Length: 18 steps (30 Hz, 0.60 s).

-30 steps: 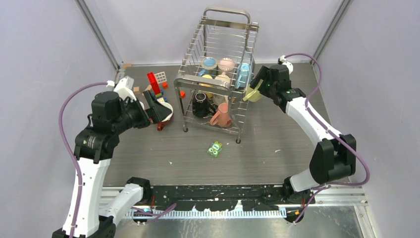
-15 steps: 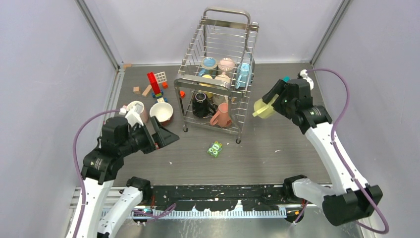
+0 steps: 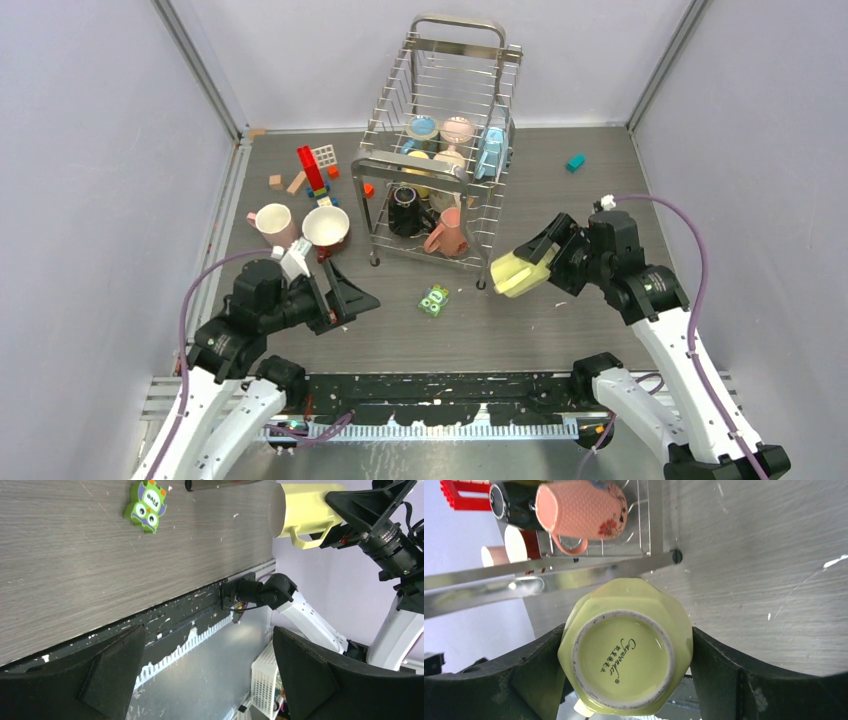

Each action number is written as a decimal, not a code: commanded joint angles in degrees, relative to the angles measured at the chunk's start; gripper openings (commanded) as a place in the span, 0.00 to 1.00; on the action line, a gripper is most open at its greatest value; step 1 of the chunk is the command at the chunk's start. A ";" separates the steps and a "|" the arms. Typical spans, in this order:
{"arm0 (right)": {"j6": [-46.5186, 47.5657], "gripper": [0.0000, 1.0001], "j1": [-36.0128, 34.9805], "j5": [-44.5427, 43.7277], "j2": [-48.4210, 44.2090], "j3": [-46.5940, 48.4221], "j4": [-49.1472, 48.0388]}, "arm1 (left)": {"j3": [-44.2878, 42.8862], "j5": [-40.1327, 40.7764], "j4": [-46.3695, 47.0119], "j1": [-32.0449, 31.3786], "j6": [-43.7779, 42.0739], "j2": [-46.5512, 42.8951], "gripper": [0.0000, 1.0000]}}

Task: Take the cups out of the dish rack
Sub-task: Place the cup at the center of the board.

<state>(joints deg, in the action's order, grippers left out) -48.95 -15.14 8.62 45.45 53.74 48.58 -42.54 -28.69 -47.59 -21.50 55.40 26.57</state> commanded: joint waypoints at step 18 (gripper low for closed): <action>-13.53 0.18 -3.72 16.77 -8.10 -12.51 -22.64 | 16.78 28.25 58.64 -34.73 25.32 18.46 1.00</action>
<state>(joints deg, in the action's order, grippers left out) -57.19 -17.67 20.12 39.46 41.43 39.38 -27.35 -2.98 -7.31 -56.18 73.54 44.38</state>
